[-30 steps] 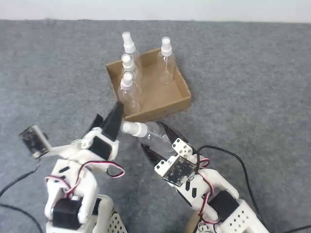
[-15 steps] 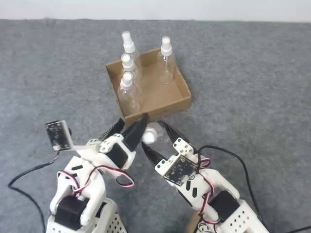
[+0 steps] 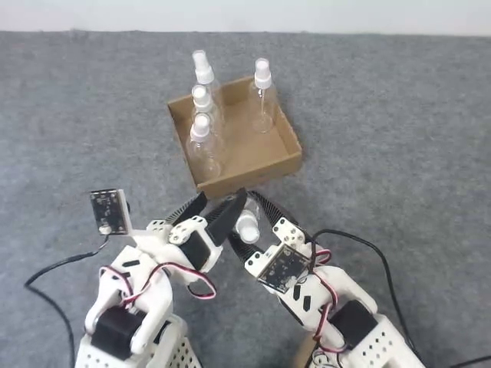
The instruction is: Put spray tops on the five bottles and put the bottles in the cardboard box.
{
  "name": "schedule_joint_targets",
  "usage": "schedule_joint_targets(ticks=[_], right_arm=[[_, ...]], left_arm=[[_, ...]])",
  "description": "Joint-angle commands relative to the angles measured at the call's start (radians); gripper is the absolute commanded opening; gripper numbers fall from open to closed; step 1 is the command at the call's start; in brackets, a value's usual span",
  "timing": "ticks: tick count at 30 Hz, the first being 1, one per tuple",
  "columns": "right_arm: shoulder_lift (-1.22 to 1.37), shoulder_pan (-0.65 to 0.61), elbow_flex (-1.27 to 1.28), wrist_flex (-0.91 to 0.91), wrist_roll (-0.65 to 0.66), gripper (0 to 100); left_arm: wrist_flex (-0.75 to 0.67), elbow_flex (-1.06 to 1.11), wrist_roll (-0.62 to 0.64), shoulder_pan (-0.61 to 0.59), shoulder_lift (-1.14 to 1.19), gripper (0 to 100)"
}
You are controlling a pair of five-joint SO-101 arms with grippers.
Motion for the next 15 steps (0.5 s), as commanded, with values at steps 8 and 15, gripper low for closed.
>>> schedule_joint_targets(ticks=[8, 15], right_arm=[[-0.019, 0.005, -0.003, 0.001, -0.005, 6.9], [-0.019, 0.015, -0.003, 0.001, -0.005, 6.9]], left_arm=[[0.005, -0.039, -0.012, -0.069, -0.015, 26], [0.003, -0.038, -0.014, -0.071, -0.015, 26]])
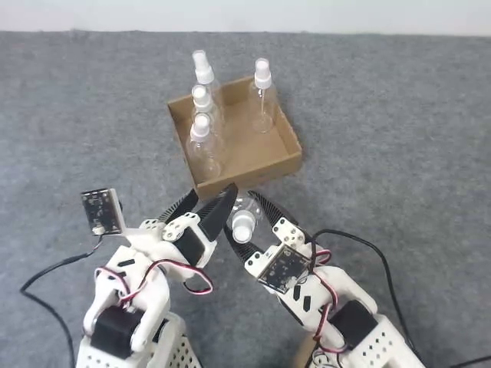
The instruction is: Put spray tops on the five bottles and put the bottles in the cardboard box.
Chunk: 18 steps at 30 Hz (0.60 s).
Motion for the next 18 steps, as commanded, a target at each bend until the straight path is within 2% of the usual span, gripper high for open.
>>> schedule_joint_targets(ticks=[1, 6, 12, 18], right_arm=[[-0.018, 0.027, -0.003, 0.001, -0.006, 6.9], [-0.018, 0.085, 0.008, -0.053, -0.012, 6.9], [-0.018, 0.088, 0.008, -0.053, -0.012, 6.9], [-0.018, 0.088, 0.003, -0.051, -0.052, 6.9]], left_arm=[[0.002, -0.039, -0.011, -0.005, -0.015, 26], [0.0, -0.039, -0.011, -0.006, -0.015, 26], [-0.06, -0.022, -0.009, -0.124, -0.015, 26], [-0.117, 0.024, -0.012, -0.146, -0.015, 26]])
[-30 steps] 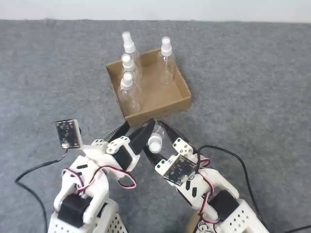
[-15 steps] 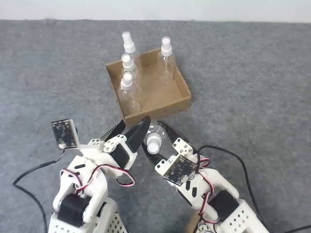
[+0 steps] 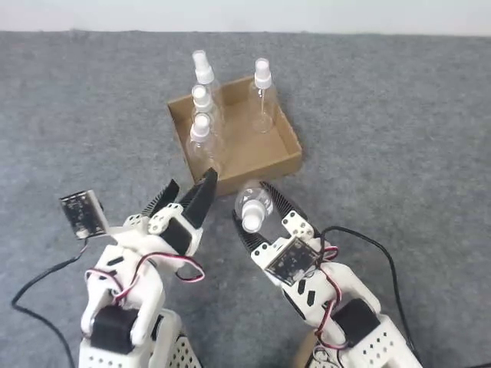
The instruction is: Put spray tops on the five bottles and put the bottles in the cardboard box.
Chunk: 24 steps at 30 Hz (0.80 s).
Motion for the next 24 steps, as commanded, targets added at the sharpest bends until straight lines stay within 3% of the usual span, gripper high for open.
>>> schedule_joint_targets(ticks=[1, 11, 19, 24], right_arm=[[-0.018, 0.013, 0.003, -0.022, -0.029, 6.9], [-0.018, 0.013, 0.002, -0.022, -0.029, 6.9], [-0.018, 0.013, 0.002, -0.022, -0.025, 6.9], [-0.018, 0.013, 0.003, -0.022, -0.025, 6.9]], left_arm=[[-0.048, 0.002, -0.012, -0.009, -0.015, 26], [-0.046, 0.004, -0.012, -0.009, -0.015, 26], [-0.083, 0.019, -0.086, -0.002, -0.015, 10], [-0.181, 0.084, -0.114, -0.008, -0.015, 6]])
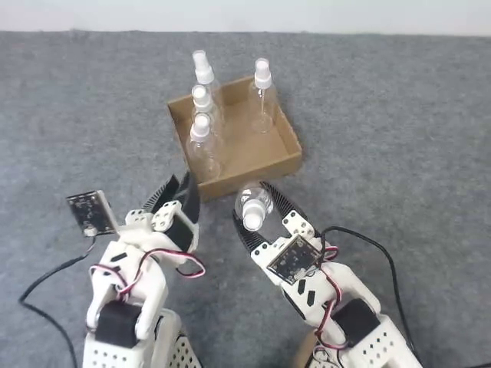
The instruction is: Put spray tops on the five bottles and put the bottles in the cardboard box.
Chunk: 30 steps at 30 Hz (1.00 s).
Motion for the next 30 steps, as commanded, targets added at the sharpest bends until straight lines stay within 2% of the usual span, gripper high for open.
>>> schedule_joint_targets(ticks=[1, 13, 18, 25, 30], right_arm=[[-0.018, 0.013, 0.003, -0.022, -0.005, 6.9], [-0.018, 0.013, 0.002, -0.022, -0.005, 6.9], [-0.018, 0.013, 0.0, -0.022, -0.005, 6.9], [-0.018, 0.013, -0.002, -0.022, -0.005, 6.9], [-0.018, 0.013, -0.002, -0.022, -0.005, 6.9]], left_arm=[[-0.106, 0.031, -0.021, -0.003, -0.015, 7], [-0.138, 0.061, -0.026, -0.003, -0.015, 7], [-0.14, 0.076, -0.114, -0.002, -0.015, 7], [-0.212, 0.099, -0.132, -0.002, -0.015, 7], [-0.244, 0.165, -0.284, 0.005, -0.015, 7]])
